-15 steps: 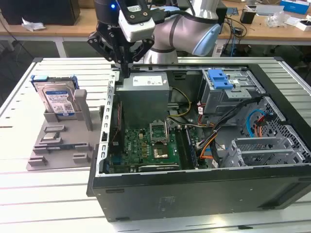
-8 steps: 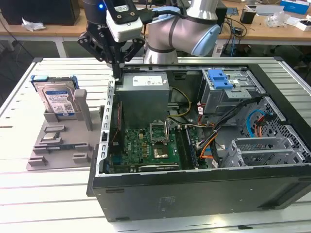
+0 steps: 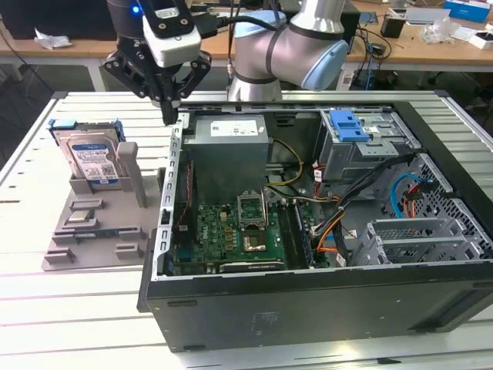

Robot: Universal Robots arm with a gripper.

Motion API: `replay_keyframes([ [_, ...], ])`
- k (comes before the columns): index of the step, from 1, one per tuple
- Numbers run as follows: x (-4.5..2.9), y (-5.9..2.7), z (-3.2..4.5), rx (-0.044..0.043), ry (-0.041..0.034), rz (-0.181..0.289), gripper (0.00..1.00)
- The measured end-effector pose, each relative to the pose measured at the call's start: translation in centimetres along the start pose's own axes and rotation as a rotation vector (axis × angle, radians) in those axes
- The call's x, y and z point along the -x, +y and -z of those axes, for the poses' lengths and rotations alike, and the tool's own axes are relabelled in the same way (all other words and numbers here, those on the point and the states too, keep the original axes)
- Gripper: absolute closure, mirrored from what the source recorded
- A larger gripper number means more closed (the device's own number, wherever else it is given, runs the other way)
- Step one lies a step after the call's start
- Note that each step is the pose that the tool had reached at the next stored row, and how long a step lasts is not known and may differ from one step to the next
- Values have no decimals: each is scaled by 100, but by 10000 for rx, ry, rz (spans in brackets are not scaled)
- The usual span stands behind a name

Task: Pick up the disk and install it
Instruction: 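Reach for the disk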

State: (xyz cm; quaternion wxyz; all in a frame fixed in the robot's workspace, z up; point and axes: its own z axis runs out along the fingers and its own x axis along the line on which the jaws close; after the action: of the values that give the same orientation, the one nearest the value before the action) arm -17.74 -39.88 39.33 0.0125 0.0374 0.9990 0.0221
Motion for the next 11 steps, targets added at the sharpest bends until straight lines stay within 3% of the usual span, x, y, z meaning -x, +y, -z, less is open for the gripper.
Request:
replay_keyframes([
  [11,-334,-25,9,0,0,1,89],
])
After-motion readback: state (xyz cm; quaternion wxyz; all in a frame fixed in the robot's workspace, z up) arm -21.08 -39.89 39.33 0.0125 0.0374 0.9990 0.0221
